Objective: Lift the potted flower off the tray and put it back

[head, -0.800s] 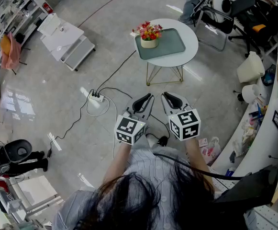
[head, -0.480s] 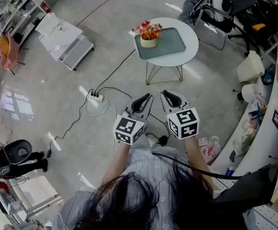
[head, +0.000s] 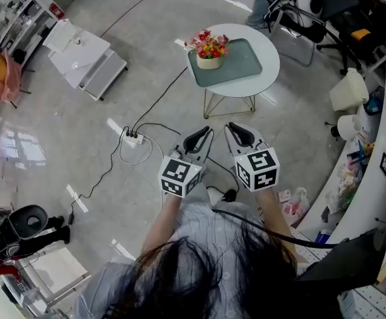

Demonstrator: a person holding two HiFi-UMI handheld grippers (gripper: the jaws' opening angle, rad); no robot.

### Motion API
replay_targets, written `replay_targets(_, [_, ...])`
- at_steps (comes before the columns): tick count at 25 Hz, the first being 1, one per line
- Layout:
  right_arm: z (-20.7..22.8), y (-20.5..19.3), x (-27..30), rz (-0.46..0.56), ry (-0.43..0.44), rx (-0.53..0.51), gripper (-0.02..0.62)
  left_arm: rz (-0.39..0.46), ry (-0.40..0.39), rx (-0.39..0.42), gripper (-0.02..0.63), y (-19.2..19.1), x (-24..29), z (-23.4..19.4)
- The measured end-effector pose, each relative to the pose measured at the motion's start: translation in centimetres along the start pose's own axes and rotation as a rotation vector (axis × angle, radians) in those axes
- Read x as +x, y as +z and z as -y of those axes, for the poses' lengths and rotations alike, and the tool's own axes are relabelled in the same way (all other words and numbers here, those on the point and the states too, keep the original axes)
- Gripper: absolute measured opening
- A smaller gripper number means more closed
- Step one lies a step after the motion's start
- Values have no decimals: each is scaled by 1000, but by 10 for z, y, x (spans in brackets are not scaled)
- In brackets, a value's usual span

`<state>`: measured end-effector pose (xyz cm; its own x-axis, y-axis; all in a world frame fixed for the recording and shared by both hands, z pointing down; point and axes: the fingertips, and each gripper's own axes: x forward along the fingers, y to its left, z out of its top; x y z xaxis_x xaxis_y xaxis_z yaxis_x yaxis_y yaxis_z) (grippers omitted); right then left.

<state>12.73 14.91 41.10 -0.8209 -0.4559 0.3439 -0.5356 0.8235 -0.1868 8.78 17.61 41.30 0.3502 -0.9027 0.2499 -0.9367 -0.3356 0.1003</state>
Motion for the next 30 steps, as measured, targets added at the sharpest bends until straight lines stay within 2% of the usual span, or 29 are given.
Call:
replay_targets(8, [8,13,51,-23,-11,56,55,-23,-32,4,21,7,21,-55])
replay_targets(14, [19,24,88,-38,-28,158,55,-37,-66,35,21,14,33,-93])
replay_targets(24, [24,28,157,-91,-99,195,55,-95,-156,43,21,8,43,-159])
replay_targets(30, [22,31,187,-107,-163,203,55,-78,-195,21,21,11,46,-198])
